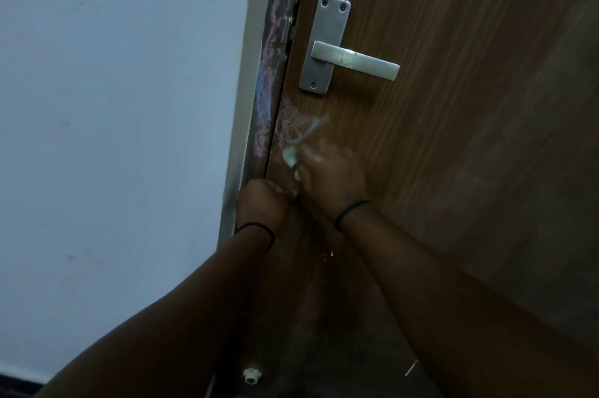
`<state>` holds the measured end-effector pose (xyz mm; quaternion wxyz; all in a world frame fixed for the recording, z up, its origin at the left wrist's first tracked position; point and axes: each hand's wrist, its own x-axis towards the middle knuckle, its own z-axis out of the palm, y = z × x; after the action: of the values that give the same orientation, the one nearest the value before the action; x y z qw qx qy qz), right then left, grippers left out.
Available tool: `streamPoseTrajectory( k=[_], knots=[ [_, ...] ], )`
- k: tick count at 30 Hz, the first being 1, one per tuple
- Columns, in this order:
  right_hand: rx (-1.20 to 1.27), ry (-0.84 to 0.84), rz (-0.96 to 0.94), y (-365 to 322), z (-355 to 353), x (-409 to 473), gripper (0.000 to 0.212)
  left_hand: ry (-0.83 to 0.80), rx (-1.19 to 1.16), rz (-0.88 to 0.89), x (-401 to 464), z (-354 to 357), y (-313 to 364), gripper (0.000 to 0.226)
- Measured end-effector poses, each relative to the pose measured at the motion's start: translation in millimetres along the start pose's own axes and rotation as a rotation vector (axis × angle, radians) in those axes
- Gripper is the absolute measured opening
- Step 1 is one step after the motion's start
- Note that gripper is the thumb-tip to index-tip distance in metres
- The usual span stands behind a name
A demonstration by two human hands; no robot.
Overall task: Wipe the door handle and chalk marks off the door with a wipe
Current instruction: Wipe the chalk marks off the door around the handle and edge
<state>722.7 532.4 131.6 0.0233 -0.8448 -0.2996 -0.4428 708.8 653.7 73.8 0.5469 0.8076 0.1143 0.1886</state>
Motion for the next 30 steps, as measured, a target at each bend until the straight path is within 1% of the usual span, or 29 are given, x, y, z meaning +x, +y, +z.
streamPoseTrajectory(
  k=[1, 2, 3, 4, 6, 7, 8, 9, 10, 12, 13, 14, 15, 17, 18, 19, 20, 21, 22, 24, 27, 30],
  knots=[
    [0.006, -0.115, -0.04, -4.1, 3.1, -6.4, 0.025, 0.0, 0.01, 0.003, 0.1, -1.9, 0.3, 0.023],
    [0.002, -0.179, -0.027, -0.5, 2.0, -10.3, 0.026, 0.001, 0.012, 0.005, 0.9, -3.7, 0.6, 0.022],
    [0.008, -0.168, 0.014, 8.4, -2.1, -11.0, 0.027, 0.001, 0.004, 0.004, 2.7, -5.5, 0.6, 0.023],
    [0.015, -0.108, 0.066, 18.5, -8.3, -8.5, 0.026, 0.0, -0.007, 0.003, 4.3, -7.3, 0.6, 0.025],
    [0.028, 0.129, 0.195, 36.9, -21.3, 3.6, 0.023, -0.008, -0.009, 0.004, 5.3, -9.8, 2.6, 0.026],
    [0.036, 0.221, 0.249, 39.5, -24.1, 10.5, 0.023, -0.011, -0.006, 0.002, 5.3, -10.3, 3.7, 0.026],
    [0.046, 0.246, 0.277, 35.1, -24.1, 16.1, 0.022, -0.016, -0.003, 0.003, 5.0, -10.2, 5.0, 0.025],
    [0.058, 0.211, 0.265, 25.3, -20.4, 19.3, 0.021, -0.016, 0.005, 0.006, 5.1, -10.0, 5.4, 0.025],
    [0.059, 0.138, 0.2, 11.4, -13.7, 19.4, 0.018, -0.008, 0.027, 0.01, 4.7, -10.2, 6.0, 0.023],
    [0.016, -0.072, -0.011, -12.3, 2.3, 7.5, 0.014, 0.011, 0.089, 0.025, 4.2, -11.8, 5.3, 0.017],
    [-0.005, -0.167, -0.084, -16.9, 5.5, -0.2, 0.016, 0.021, 0.11, 0.032, 4.2, -13.6, 4.8, 0.016],
    [-0.013, -0.2, -0.104, -13.9, 3.9, -4.6, 0.018, 0.026, 0.11, 0.037, 3.5, -15.5, 4.6, 0.018],
    [0.008, -0.159, -0.069, -6.5, -0.7, -4.8, 0.02, 0.031, 0.099, 0.052, 2.5, -16.9, 4.3, 0.019],
    [0.055, 0.035, 0.091, 9.9, -11.4, 5.7, 0.023, 0.08, 0.096, 0.129, -2.3, -19.5, 5.1, 0.018],
    [0.067, 0.139, 0.175, 15.9, -16.7, 15.1, 0.026, 0.137, 0.103, 0.185, -4.4, -19.5, 5.4, 0.014],
    [0.081, 0.19, 0.235, 17.7, -20.6, 24.3, 0.029, 0.201, 0.088, 0.251, -7.4, -18.8, 6.4, 0.007],
    [0.103, 0.184, 0.267, 15.6, -21.9, 31.6, 0.032, 0.271, 0.059, 0.32, -10.3, -17.6, 8.7, 0.015],
    [0.133, 0.144, 0.272, 10.3, -21.5, 35.5, 0.031, 0.32, 0.032, 0.394, -12.2, -15.7, 11.4, 0.03],
    [0.165, 0.1, 0.255, 4.2, -20.5, 36.3, 0.026, 0.341, 0.025, 0.475, -12.5, -14.4, 15.0, 0.043],
    [0.25, 0.039, 0.227, -3.7, -19.5, 32.0, 0.017, 0.327, 0.076, 0.611, -10.9, -11.9, 23.7, 0.054],
    [0.462, 0.038, 0.307, -2.3, -25.1, 26.2, 0.019, 0.33, 0.161, 0.69, -7.0, -10.3, 36.2, 0.053],
    [0.591, 0.028, 0.391, 1.9, -35.4, 16.7, 0.025, 0.359, 0.227, 0.755, -0.7, -13.2, 46.9, 0.038]
  ],
)
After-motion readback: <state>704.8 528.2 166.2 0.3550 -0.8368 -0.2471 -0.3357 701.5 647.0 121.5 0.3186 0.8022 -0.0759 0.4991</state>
